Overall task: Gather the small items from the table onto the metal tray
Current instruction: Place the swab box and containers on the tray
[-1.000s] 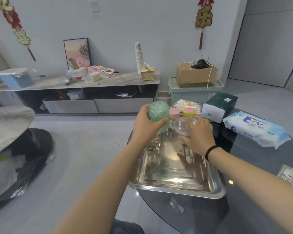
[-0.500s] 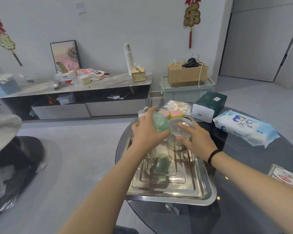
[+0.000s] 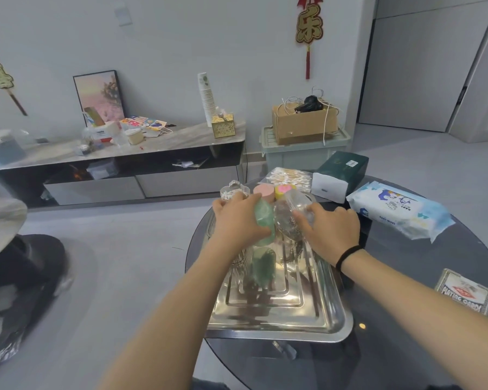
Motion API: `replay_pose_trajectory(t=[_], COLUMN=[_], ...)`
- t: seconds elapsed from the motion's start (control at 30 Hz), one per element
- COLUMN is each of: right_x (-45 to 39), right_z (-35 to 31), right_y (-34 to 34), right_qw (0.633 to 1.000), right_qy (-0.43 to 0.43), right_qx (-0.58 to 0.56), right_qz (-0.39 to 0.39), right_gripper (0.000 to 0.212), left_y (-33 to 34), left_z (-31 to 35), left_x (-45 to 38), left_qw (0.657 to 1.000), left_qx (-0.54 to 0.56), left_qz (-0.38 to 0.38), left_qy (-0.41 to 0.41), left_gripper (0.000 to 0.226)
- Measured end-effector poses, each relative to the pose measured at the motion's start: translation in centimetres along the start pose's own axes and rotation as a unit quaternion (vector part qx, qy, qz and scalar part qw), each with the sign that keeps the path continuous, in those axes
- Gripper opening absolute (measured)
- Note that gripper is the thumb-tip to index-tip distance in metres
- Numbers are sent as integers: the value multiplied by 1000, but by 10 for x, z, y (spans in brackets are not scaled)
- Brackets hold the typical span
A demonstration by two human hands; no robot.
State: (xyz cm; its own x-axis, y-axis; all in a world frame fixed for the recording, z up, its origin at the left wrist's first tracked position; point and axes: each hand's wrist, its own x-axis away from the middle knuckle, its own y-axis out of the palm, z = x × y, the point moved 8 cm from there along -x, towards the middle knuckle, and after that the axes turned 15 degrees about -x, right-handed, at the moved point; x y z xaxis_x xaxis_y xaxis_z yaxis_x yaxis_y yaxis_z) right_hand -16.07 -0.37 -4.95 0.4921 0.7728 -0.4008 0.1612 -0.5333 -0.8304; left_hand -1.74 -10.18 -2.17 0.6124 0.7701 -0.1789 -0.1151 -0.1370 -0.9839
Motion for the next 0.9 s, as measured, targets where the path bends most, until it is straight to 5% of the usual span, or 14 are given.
replay_pose_trajectory(t=[0.37,0.53,0.9], right_x=[-3,-1,-5], right_z=[-1,-1,-5], right_y=[-10,-10,18], right_qw=[999,990,984], right_qy=[27,21,10], right_qx=[-27,-134,-166], right_qz=[20,29,-70], right_gripper=[53,37,50], left_y=[21,30,28], left_z=[5,10,14], left_x=[-15,-21,-17], left_qw=[995,993,996], left_qx=[-93,-115,-69], left_qz=[-12,4,-36], left_qy=[30,23,52], left_gripper=[74,74,67])
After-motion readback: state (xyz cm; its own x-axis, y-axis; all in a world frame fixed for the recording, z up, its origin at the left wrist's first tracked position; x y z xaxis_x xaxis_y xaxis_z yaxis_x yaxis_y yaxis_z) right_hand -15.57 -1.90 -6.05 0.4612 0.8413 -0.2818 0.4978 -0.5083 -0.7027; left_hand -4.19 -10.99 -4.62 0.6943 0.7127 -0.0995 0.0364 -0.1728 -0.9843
